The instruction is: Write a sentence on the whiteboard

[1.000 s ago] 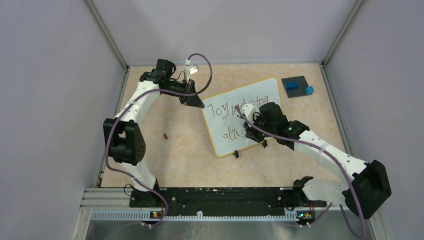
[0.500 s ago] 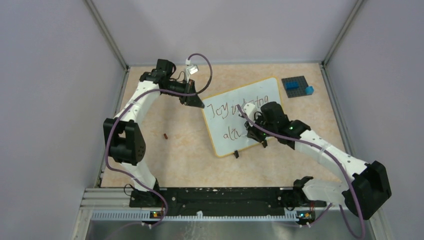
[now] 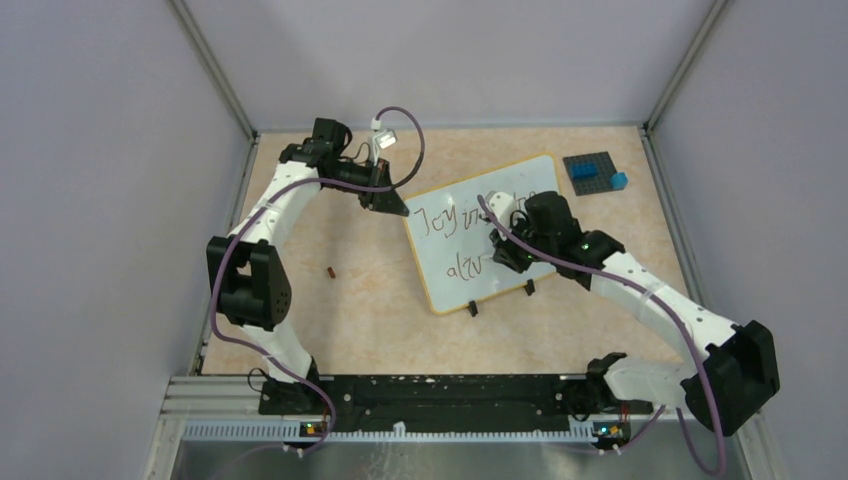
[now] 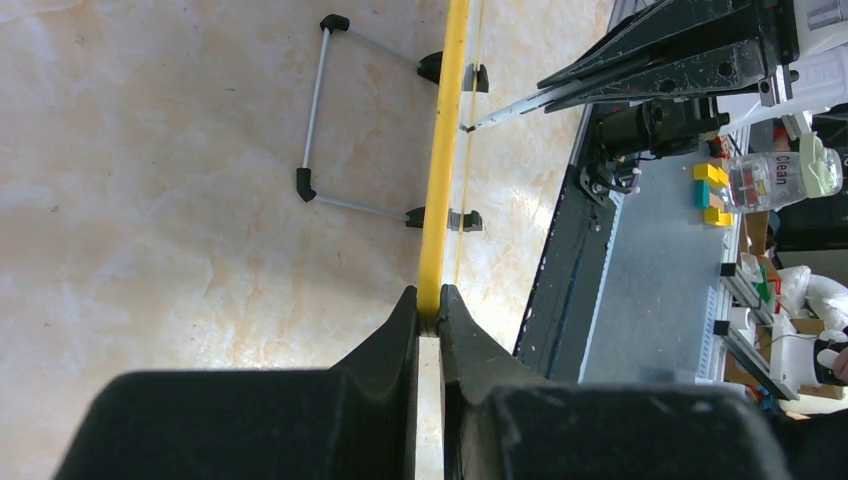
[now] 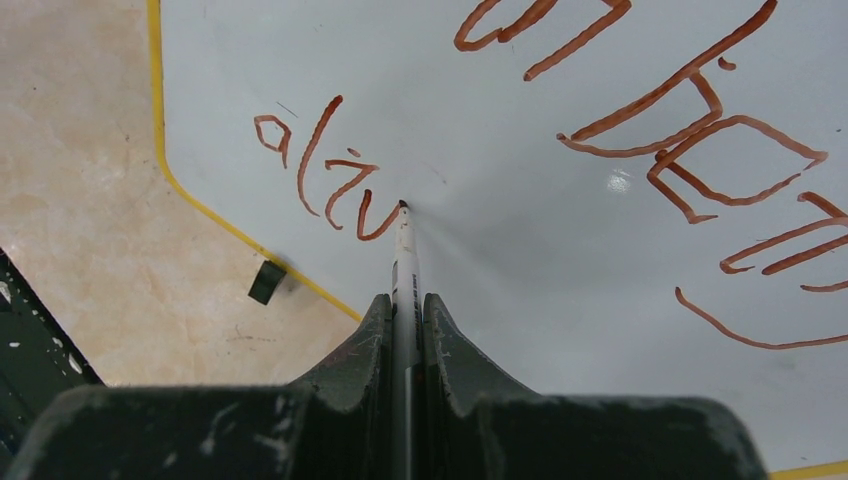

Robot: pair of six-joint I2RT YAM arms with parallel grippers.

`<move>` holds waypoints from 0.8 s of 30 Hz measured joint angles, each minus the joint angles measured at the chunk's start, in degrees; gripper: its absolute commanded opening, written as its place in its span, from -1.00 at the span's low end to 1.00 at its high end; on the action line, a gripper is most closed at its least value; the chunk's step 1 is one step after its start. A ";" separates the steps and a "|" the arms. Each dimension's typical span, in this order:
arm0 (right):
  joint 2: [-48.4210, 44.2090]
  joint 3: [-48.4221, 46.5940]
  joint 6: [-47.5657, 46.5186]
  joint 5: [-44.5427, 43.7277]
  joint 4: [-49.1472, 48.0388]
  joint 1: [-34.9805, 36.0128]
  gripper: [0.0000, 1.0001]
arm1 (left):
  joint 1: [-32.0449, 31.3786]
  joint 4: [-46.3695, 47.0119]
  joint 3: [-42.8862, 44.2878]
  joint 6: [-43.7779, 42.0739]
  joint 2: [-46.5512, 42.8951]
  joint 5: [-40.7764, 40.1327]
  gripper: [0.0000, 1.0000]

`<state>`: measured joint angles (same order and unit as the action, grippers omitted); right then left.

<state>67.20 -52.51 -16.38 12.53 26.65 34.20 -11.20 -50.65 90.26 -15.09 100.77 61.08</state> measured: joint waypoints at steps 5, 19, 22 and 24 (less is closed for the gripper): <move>-0.57 -0.07 -1.01 1.03 1.46 -0.37 -1.00 | 0.00 -0.04 0.07 0.00 0.00 0.15 -1.00; -2.91 1.51 -1.99 1.90 2.78 -0.61 -1.00 | 0.00 -0.09 0.07 -0.02 0.00 0.17 -1.00; -1.81 1.51 -1.95 1.55 1.84 -0.61 -1.00 | 0.00 -0.09 0.07 -0.02 0.00 0.17 -1.00; -1.07 1.51 -1.88 1.20 1.44 -0.61 -1.00 | 0.00 -0.11 0.07 -0.02 0.00 0.15 -1.00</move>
<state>66.13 -51.00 -18.26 13.74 28.10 33.58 -11.20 -50.76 90.32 -15.11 100.77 61.23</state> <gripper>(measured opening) 0.084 0.113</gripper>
